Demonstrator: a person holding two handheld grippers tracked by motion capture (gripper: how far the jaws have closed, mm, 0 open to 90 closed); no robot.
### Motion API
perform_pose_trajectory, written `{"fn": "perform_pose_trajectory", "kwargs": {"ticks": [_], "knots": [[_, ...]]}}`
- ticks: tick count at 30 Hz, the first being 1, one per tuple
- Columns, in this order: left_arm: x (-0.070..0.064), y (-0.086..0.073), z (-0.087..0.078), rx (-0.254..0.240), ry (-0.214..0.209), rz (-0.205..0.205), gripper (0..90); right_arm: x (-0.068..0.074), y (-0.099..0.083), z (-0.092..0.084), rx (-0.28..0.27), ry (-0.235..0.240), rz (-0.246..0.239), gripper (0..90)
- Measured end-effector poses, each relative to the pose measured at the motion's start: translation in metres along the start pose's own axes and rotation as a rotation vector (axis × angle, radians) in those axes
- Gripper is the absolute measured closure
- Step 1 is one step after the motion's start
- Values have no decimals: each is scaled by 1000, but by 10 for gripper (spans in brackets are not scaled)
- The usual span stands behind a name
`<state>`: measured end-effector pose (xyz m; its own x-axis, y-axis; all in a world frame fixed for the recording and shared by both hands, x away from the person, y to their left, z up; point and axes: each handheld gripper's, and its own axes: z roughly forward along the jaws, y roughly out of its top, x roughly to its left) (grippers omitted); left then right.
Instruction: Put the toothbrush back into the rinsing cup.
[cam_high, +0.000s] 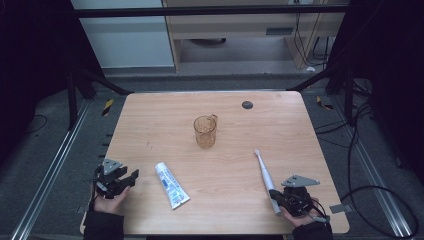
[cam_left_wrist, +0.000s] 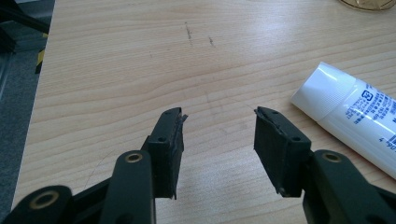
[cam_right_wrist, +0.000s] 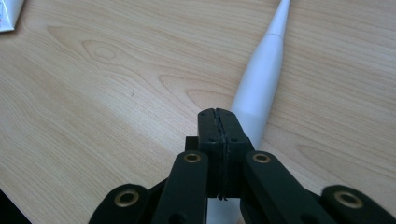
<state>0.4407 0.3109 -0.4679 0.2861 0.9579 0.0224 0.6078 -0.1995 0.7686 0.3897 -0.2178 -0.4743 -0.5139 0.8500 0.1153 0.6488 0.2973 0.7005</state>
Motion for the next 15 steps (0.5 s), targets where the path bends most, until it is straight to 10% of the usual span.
{"fn": "perform_pose_trajectory", "kwargs": {"ticks": [15], "knots": [[0,0,0,1,2,-1,509,-2,-1,3,24,-9,7,893]]}}
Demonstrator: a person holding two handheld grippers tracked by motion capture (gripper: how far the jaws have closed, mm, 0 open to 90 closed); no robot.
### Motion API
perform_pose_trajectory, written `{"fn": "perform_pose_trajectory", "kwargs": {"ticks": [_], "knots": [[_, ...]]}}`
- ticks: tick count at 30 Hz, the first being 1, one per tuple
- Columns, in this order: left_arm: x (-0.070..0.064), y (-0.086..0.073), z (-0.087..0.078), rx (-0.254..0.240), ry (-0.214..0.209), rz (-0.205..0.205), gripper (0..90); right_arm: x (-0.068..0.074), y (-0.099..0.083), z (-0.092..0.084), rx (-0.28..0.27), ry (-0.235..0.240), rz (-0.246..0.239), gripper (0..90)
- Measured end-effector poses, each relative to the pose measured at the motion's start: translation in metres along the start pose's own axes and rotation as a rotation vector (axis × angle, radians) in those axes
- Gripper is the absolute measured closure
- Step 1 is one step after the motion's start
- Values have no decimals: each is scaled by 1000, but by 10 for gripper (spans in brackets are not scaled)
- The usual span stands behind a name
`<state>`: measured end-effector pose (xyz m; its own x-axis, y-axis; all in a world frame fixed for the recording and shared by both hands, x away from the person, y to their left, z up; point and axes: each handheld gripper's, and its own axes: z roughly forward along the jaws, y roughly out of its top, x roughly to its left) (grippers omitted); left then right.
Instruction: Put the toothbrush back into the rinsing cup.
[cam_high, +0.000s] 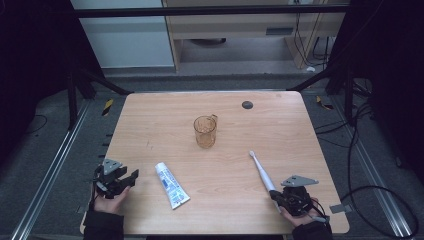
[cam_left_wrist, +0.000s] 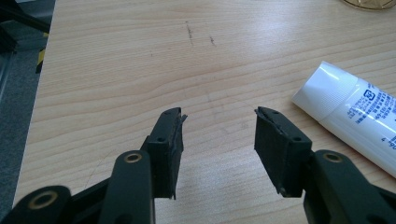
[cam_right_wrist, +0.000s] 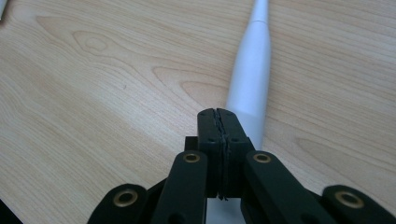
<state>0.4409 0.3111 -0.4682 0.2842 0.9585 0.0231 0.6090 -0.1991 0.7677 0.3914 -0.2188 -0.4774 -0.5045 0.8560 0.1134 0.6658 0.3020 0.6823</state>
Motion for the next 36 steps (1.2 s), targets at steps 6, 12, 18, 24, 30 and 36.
{"fn": "perform_pose_trajectory", "kwargs": {"ticks": [6,12,18,24,30,36], "knots": [[0,0,0,-1,0,0,509,0,0,0,-3,0,-3,892],[0,0,0,-2,1,0,506,0,3,-3,-17,1,-10,876],[1,1,0,-7,4,-2,500,-4,11,-10,-59,-27,-10,823],[2,1,1,-12,10,-1,490,-9,18,-12,-75,-50,-12,781],[2,1,1,-13,12,0,476,-14,26,-14,-83,-53,-3,707],[2,2,2,-19,7,15,459,-16,39,-14,-70,-65,-7,605]]}}
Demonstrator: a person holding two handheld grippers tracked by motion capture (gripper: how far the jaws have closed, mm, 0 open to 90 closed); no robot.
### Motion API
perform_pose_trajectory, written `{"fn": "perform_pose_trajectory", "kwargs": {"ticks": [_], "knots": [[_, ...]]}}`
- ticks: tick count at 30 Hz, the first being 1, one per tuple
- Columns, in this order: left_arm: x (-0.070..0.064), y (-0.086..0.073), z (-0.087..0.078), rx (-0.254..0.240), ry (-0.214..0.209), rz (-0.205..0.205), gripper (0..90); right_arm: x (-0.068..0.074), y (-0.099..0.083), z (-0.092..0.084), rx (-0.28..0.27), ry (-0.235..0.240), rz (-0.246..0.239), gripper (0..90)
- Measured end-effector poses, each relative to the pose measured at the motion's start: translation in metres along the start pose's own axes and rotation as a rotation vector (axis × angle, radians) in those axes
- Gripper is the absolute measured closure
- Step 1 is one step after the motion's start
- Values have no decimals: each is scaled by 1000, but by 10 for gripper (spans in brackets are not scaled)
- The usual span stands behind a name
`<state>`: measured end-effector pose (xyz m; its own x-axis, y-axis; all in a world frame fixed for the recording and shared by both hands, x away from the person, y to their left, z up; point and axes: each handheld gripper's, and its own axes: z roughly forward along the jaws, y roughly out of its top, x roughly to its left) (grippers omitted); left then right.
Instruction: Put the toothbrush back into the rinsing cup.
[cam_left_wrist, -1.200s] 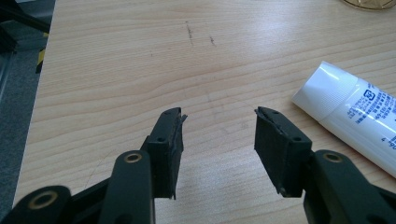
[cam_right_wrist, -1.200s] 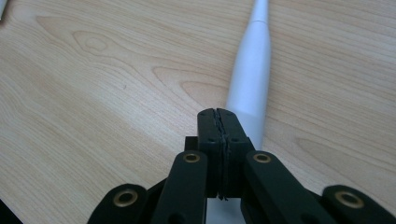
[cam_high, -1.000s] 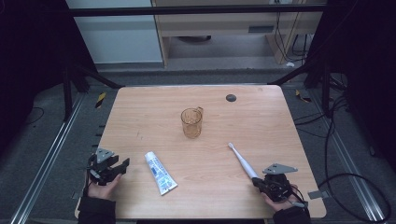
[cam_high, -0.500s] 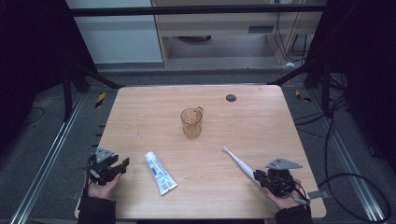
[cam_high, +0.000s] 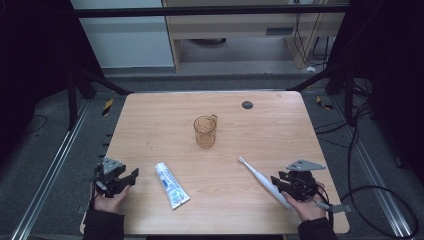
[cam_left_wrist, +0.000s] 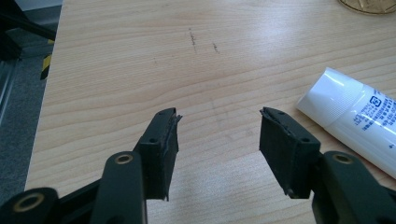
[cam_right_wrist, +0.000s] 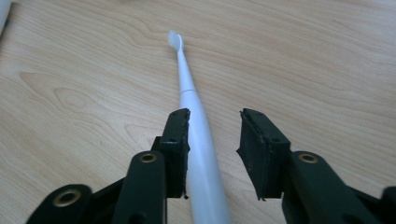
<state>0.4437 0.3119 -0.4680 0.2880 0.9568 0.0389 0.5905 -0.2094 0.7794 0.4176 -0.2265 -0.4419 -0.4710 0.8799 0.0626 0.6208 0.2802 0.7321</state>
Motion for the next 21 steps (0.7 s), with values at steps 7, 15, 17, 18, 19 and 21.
{"fn": "perform_pose_trajectory", "kwargs": {"ticks": [7,15,17,18,19,21], "knots": [[0,0,1,1,-4,9,445,0,15,1,16,0,-20,544],[0,0,2,4,-7,12,435,2,35,7,41,17,-32,523],[-1,0,2,3,-7,15,433,4,40,9,49,17,-40,521],[-1,0,2,3,-7,16,433,5,42,11,53,18,-44,520],[-1,0,2,4,-8,17,432,6,44,12,58,18,-49,519],[-1,0,2,5,-8,17,430,6,46,13,62,17,-57,518]]}}
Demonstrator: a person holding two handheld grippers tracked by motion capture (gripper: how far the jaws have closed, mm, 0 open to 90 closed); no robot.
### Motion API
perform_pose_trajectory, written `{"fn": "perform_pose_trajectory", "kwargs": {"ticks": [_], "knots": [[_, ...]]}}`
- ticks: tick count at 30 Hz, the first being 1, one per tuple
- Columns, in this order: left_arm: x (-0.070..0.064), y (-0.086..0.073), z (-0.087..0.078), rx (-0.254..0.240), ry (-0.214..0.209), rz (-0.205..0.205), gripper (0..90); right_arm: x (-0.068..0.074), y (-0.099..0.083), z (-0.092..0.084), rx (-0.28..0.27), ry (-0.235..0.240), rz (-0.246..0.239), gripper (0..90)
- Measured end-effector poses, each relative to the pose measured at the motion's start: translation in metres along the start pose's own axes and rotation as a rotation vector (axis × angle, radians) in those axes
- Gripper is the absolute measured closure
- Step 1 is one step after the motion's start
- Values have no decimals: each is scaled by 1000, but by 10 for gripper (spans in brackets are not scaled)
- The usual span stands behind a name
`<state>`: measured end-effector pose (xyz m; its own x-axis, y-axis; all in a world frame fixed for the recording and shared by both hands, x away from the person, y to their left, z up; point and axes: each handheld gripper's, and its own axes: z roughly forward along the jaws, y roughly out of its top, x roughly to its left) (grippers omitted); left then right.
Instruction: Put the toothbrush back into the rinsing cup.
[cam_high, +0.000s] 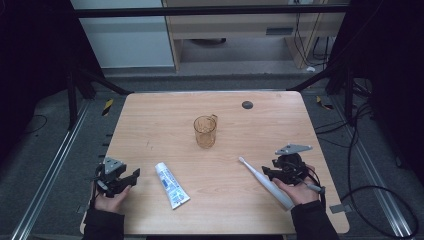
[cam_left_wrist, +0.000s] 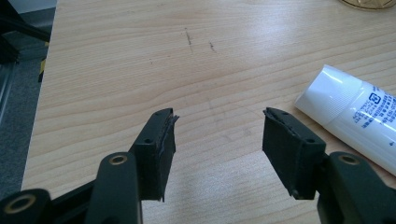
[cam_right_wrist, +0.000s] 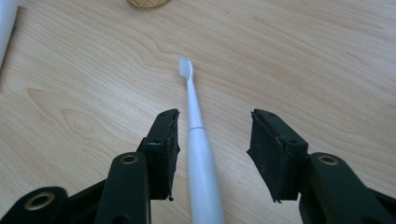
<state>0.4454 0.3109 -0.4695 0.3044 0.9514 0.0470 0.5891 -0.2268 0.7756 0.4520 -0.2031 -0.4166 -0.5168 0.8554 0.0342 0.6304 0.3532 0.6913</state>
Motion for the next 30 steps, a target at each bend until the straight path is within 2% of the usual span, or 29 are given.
{"fn": "perform_pose_trajectory", "kwargs": {"ticks": [8,12,16,21,30], "knots": [[0,0,0,0,-2,0,426,4,14,11,43,-4,-27,503],[0,0,1,2,-2,3,424,6,18,19,84,-6,-48,504],[0,0,1,3,0,6,423,6,18,23,108,-4,-56,505],[-1,-1,1,7,-2,10,422,5,15,32,175,2,-73,510],[0,-1,1,9,-3,12,421,2,8,42,248,11,-95,514]]}}
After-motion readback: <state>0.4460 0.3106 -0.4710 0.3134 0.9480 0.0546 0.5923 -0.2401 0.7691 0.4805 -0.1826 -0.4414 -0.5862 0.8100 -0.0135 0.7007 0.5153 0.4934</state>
